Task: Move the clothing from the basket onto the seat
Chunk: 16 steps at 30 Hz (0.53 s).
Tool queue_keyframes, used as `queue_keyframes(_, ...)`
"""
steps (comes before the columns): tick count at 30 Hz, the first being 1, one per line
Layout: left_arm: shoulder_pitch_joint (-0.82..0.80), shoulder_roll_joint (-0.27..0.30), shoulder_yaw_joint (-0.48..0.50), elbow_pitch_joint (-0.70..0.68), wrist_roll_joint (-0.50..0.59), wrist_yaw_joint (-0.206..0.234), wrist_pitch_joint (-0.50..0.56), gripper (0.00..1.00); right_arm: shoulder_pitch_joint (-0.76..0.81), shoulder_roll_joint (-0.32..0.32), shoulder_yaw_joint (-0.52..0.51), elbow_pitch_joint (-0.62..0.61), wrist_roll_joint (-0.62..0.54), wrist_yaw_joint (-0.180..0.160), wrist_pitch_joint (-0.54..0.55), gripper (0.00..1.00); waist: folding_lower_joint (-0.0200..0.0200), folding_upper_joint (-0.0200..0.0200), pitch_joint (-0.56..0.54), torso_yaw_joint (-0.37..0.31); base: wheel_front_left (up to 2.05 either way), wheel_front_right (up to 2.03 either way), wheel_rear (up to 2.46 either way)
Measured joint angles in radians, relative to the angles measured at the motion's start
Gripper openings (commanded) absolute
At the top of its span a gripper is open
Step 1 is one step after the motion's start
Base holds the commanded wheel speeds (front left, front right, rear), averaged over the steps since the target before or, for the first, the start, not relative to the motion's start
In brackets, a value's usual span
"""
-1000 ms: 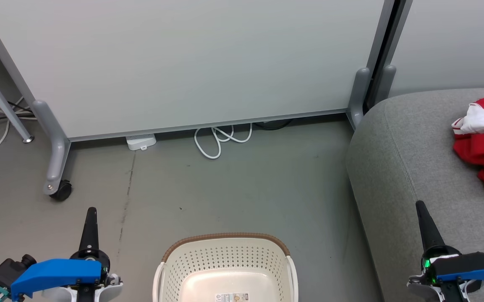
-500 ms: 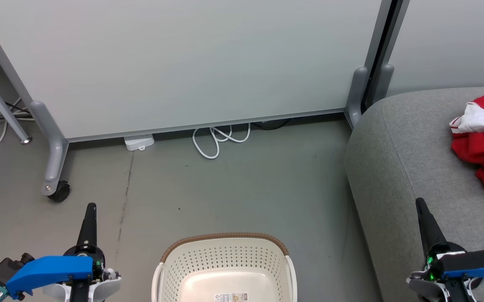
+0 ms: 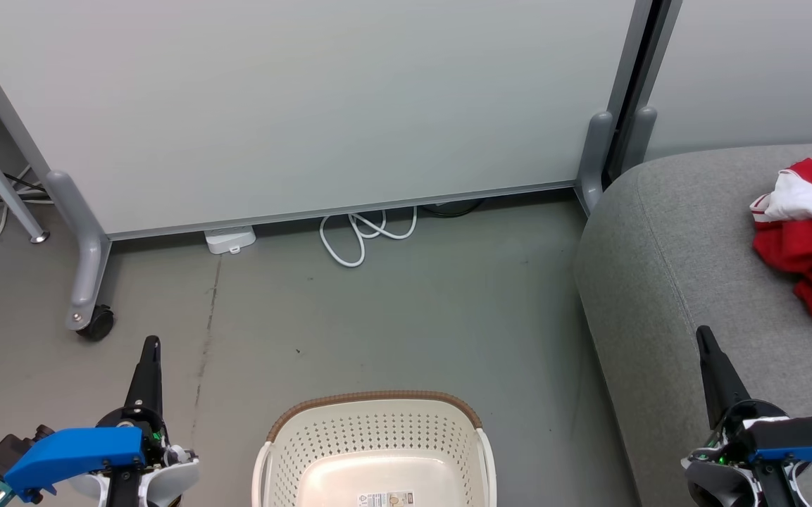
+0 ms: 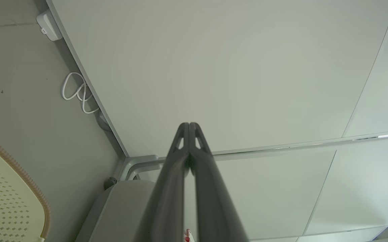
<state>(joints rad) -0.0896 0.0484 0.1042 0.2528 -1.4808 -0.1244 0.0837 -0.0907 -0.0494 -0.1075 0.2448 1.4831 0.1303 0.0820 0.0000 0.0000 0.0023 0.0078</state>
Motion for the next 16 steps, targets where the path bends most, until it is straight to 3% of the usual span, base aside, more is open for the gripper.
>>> queue_keyframes(16,-0.012,0.000,0.009,-0.004,-0.114,0.000,0.028,0.00,-0.010,0.000,-0.005,0.000,0.113,0.000,0.029,0.00,0.0000,0.0000,0.001,-0.007,0.00,0.00,0.00)
